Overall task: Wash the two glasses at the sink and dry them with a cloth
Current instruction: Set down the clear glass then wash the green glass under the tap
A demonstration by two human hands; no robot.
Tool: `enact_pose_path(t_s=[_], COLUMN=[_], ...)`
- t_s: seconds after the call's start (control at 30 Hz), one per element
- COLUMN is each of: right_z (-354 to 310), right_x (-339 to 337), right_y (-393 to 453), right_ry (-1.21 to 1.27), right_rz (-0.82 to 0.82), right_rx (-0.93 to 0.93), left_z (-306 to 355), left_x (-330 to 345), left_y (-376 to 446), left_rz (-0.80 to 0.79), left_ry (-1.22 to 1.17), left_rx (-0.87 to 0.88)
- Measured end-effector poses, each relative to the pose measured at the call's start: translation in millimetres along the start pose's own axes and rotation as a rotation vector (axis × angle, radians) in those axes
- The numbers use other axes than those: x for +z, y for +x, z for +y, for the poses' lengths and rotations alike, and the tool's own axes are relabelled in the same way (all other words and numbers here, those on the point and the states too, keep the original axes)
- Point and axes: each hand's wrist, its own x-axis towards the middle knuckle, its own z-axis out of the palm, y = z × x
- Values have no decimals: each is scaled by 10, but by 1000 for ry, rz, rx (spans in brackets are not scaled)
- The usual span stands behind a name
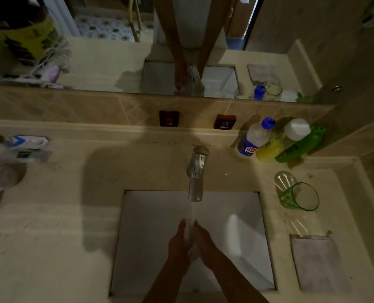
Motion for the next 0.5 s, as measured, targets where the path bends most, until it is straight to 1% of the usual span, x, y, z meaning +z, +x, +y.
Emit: enact_pose_path(t_s=[0.07, 0.13, 0.2, 0.23, 0.3, 0.37, 0.5], right_z=[50, 135, 212, 242, 271, 207, 10], right_x=[47, 93, 151, 175, 208, 214, 138], right_y=[-69, -114, -144, -160, -159, -141, -75], right_ry=[-34, -54, -128, -125, -34, 0, 163], right_rz=[70, 104, 96, 97, 81, 92, 144], right_rx=[1, -53, -91, -97, -102, -111, -30], left_z=[9, 28, 31, 32, 37, 47, 69], left_x=[46, 65, 40, 24, 12, 3, -1], left_y=[-5, 21, 50, 61, 39, -1, -68], left_rz=[52, 148, 216, 229, 210, 160, -3], left_ry=[-15, 60, 126, 121, 85, 38, 132], left_rx=[35, 99, 147, 159, 144, 106, 87])
